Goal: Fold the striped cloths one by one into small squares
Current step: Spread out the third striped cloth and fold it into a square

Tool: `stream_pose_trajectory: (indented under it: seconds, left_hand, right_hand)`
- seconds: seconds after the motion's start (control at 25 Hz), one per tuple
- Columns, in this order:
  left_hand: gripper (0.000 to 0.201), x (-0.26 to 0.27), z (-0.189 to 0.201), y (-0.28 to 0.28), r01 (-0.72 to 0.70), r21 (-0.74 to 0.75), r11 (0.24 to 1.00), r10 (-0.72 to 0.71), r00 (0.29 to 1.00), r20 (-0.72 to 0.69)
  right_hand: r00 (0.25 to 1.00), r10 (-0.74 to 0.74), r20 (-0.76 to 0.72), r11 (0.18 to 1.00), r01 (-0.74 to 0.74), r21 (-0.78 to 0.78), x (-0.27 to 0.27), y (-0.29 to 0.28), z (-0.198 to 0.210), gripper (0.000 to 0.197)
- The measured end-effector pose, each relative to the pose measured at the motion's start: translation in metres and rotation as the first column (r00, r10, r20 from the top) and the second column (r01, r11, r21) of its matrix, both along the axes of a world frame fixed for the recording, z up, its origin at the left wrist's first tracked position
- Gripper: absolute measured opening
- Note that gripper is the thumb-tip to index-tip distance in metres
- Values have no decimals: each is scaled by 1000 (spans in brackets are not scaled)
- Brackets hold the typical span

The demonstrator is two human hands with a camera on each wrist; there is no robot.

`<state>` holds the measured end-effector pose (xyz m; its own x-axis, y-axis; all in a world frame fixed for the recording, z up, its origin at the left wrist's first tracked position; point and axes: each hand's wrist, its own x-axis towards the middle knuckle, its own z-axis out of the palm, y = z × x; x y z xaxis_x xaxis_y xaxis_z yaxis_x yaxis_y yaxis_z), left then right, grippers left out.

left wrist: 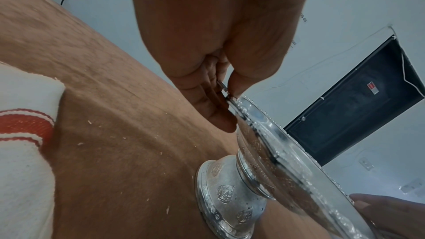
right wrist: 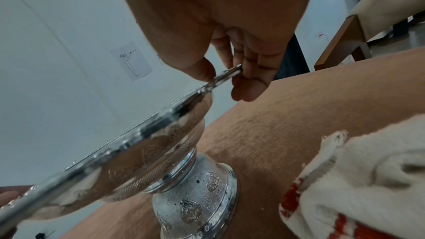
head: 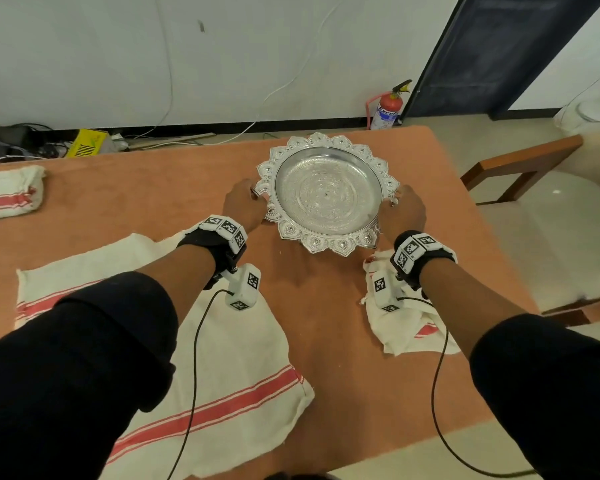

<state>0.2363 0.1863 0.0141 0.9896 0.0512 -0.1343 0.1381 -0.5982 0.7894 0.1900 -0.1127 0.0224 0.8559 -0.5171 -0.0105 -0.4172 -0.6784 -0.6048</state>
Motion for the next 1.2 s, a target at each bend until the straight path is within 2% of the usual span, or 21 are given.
stream_pose_trajectory:
  seconds: [0.12, 0.24, 0.32, 0.48, 0.6, 0.68, 0.76, 0.92, 1.08, 1.2]
  left_hand:
    - [32, -4, 4, 3, -30, -125, 992, 22, 998, -62]
    - [53, -18, 7, 20, -122, -202, 972, 106, 991, -86]
    - [59, -27, 5, 40, -127, -128, 984, 124, 992, -35]
    - [42, -51, -1, 86, -114, 32, 993, 113, 993, 31]
    - [38, -70, -4, 128, -127, 73, 989, 127, 992, 3]
    - [36, -82, -9, 159, -139, 100, 985, 141, 990, -19]
    - [33, -94, -20, 193, -145, 123, 982, 148, 989, -15]
    - [34, -114, -39, 270, -190, 269, 944, 215, 974, -67]
    - [38, -127, -54, 335, -193, 399, 896, 266, 955, -135]
    - [40, -129, -72, 372, -167, 477, 863, 288, 938, -194]
  right_hand:
    - [1000, 4, -11, 999, -4, -44, -9, -1, 9, 41]
    - [995, 9, 100, 971, 15, -239, -19, 14, 28, 49]
    - [970, 122, 212, 951, -53, -303, -22, 36, 37, 46]
    - [875, 358, 327, 923, -279, -264, -29, 99, 44, 36]
    - [770, 531, 354, 847, -473, -242, -37, 156, 40, 32]
    - [709, 643, 288, 766, -598, -237, -41, 192, 29, 32]
    - [662, 735, 145, 677, -704, -216, -43, 226, 15, 35]
    - [591, 800, -102, 568, -801, -189, -35, 275, -20, 32]
    - [575, 779, -249, 559, -817, -138, -14, 303, -53, 30]
    - [587, 741, -327, 579, -805, -132, 5, 319, -71, 10]
